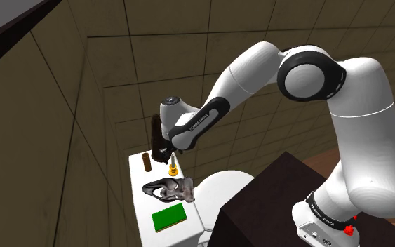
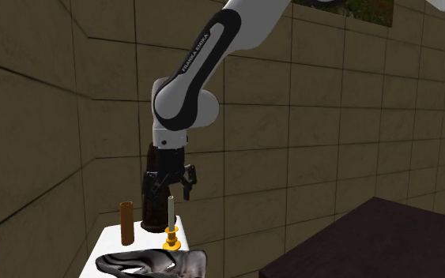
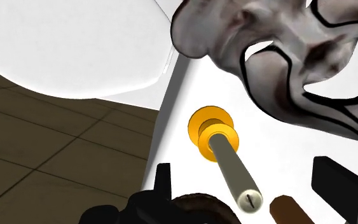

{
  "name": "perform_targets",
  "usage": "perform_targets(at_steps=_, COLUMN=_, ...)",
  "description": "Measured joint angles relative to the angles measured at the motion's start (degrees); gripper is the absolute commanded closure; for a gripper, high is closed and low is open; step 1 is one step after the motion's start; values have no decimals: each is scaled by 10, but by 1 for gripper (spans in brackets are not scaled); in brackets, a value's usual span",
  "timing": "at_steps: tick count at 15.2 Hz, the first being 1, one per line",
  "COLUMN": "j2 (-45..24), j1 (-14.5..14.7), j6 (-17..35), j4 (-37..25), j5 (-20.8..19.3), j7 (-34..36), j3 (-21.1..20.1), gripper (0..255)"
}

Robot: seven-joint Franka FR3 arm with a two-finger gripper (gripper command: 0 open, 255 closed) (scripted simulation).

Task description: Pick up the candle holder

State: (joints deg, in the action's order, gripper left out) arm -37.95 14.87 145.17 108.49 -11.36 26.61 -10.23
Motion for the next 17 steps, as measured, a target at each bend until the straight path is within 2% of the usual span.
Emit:
perform_targets(at_steps=10, j2=-2, j1=0, j6=1, j4=-2, j5=0, j7=0, j3=0, gripper=255)
perform_targets(at_steps=17, j2=35, j1=-6, j6=-27, j4=7, j5=8, j7=-6, j3=-8, gripper=255)
